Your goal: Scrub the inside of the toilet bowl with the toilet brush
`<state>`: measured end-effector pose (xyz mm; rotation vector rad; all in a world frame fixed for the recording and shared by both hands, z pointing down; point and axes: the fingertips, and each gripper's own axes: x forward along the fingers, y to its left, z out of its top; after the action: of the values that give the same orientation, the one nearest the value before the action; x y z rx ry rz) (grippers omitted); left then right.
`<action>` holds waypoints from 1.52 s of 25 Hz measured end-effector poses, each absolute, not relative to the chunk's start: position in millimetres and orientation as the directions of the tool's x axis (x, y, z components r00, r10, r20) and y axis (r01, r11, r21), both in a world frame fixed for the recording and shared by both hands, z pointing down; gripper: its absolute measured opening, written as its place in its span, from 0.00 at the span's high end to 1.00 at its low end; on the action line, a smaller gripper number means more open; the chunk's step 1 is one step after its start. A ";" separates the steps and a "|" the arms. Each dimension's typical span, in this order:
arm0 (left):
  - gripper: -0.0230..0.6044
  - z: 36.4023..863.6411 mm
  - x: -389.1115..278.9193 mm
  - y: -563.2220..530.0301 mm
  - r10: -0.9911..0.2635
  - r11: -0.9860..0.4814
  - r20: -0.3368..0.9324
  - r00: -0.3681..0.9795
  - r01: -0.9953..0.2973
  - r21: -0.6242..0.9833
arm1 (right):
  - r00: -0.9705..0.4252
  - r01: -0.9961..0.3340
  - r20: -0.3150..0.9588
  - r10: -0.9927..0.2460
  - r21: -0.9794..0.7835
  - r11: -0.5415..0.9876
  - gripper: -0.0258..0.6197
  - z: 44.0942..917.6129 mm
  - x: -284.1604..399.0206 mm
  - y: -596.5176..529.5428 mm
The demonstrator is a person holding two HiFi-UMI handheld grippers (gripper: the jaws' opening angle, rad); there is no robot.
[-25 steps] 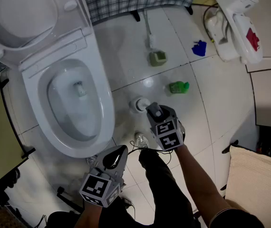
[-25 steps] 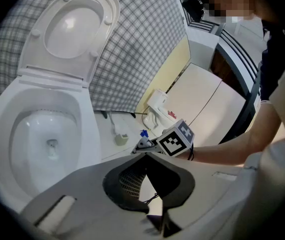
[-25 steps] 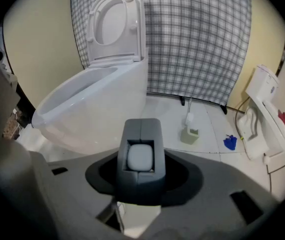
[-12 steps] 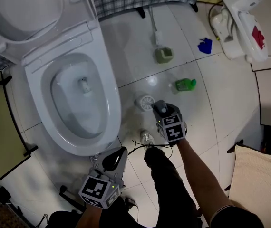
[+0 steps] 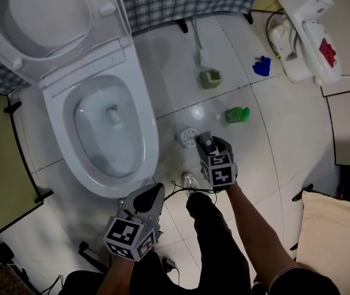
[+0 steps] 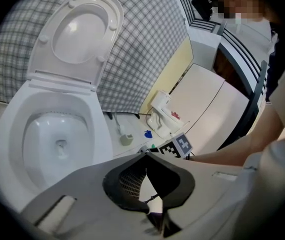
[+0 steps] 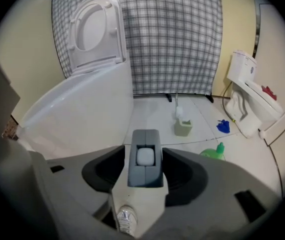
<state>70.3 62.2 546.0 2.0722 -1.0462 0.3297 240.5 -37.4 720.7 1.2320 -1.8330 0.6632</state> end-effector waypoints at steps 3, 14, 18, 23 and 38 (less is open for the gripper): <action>0.98 521.7 63.6 56.3 -0.587 -0.346 0.530 0.612 -0.781 0.520 | -0.181 -0.927 0.848 -0.497 0.021 0.374 0.57 691.3 242.8 -28.9; 0.98 389.0 20.1 36.0 -0.686 -0.397 0.457 0.566 -0.818 0.416 | -0.378 -0.855 0.586 -0.717 0.077 0.513 0.67 436.8 160.7 -41.5; 0.98 325.2 -1.7 40.0 -0.745 -0.386 0.411 0.526 -0.842 0.377 | -0.437 -0.810 0.531 -0.726 0.117 0.574 0.89 357.9 116.8 -19.2; 0.98 251.5 -24.8 31.8 -0.820 -0.374 0.336 0.464 -0.878 0.299 | -0.544 -0.755 0.445 -0.711 0.109 0.646 0.94 278.6 69.2 -15.8; 0.98 88.9 -75.5 40.8 -0.925 -0.312 0.166 0.343 -0.932 0.185 | -0.755 -0.622 0.230 -0.614 0.047 0.782 0.94 101.9 2.8 -7.3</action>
<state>-75.5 40.8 88.9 2.3604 -1.6707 0.0427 2.8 -7.3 101.9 0.9659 -2.7410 0.0479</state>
